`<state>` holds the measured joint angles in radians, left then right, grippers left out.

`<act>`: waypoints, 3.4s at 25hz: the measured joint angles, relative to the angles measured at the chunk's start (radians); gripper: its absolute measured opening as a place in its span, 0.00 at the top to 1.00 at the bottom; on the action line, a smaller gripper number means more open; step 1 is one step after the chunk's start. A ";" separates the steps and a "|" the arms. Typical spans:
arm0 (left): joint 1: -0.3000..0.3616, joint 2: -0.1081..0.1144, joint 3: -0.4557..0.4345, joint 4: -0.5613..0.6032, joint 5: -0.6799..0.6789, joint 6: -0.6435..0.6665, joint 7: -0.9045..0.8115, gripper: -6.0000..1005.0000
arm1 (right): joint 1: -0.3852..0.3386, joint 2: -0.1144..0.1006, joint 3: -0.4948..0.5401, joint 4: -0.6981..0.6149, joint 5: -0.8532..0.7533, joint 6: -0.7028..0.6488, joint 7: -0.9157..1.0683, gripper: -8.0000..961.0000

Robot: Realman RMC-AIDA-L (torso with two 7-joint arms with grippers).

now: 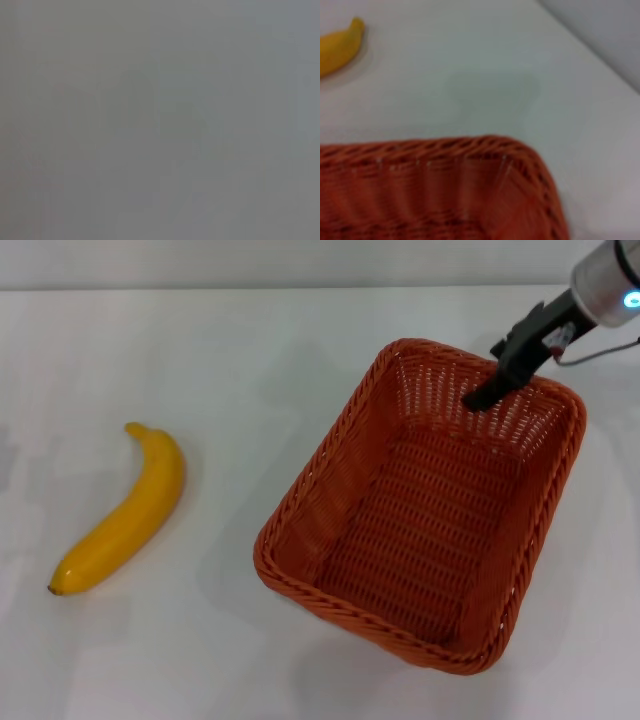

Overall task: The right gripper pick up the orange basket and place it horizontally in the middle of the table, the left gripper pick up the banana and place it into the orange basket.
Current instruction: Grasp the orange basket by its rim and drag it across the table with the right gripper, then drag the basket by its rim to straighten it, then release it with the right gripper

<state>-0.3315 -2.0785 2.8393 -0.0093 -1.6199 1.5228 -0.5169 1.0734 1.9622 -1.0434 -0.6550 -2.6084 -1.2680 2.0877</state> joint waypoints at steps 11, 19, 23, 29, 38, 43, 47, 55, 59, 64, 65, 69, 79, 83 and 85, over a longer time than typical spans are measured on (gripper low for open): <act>0.001 -0.002 0.000 0.004 0.000 -0.004 0.000 0.11 | 0.036 0.012 -0.083 0.033 -0.017 -0.035 -0.004 0.21; 0.014 -0.003 0.000 0.015 0.001 -0.005 0.000 0.11 | 0.042 0.014 -0.120 0.031 -0.047 -0.037 0.007 0.48; 0.016 -0.003 0.000 0.016 0.001 -0.004 0.000 0.11 | 0.049 0.006 -0.117 0.029 -0.062 -0.052 0.064 0.61; 0.019 -0.003 0.000 0.016 0.002 -0.002 -0.010 0.11 | 0.049 -0.046 -0.067 0.006 -0.067 -0.091 0.187 0.74; 0.018 0.001 -0.002 0.009 0.001 0.004 -0.017 0.11 | -0.034 -0.149 0.276 -0.036 -0.058 -0.280 0.347 0.83; -0.001 0.003 0.000 -0.007 0.000 0.009 -0.026 0.11 | -0.181 -0.131 0.320 -0.164 0.018 -0.359 0.460 0.86; -0.013 0.005 0.000 -0.021 0.001 0.010 -0.026 0.11 | -0.303 -0.092 0.393 -0.242 0.105 -0.376 0.528 0.86; -0.032 0.007 0.000 -0.050 0.002 0.006 -0.031 0.11 | -0.494 0.036 0.415 -0.395 0.245 -0.350 0.620 0.86; -0.039 0.007 0.000 -0.062 0.002 0.005 -0.044 0.11 | -0.578 0.063 0.293 -0.435 0.330 -0.287 0.656 0.86; -0.030 0.008 0.000 -0.073 -0.001 0.010 -0.056 0.11 | -0.640 0.058 0.093 -0.437 0.439 -0.176 0.694 0.86; -0.028 0.008 0.000 -0.075 -0.002 0.010 -0.059 0.11 | -0.640 0.056 0.088 -0.435 0.444 -0.173 0.689 0.86; -0.029 0.005 0.000 -0.075 -0.003 0.010 -0.063 0.11 | -0.635 0.050 0.091 -0.435 0.472 -0.197 0.654 0.86; -0.032 0.003 0.000 -0.065 0.002 0.011 -0.064 0.11 | -0.612 0.023 0.097 -0.391 0.472 -0.234 0.600 0.68; -0.035 0.003 0.000 -0.064 0.002 0.011 -0.064 0.11 | -0.601 0.005 0.111 -0.382 0.470 -0.282 0.590 0.55; -0.036 0.003 0.000 -0.063 0.002 0.011 -0.064 0.12 | -0.587 -0.003 0.131 -0.382 0.469 -0.327 0.585 0.50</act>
<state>-0.3673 -2.0754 2.8394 -0.0728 -1.6182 1.5340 -0.5814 0.4863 1.9592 -0.9128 -1.0367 -2.1398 -1.5947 2.6722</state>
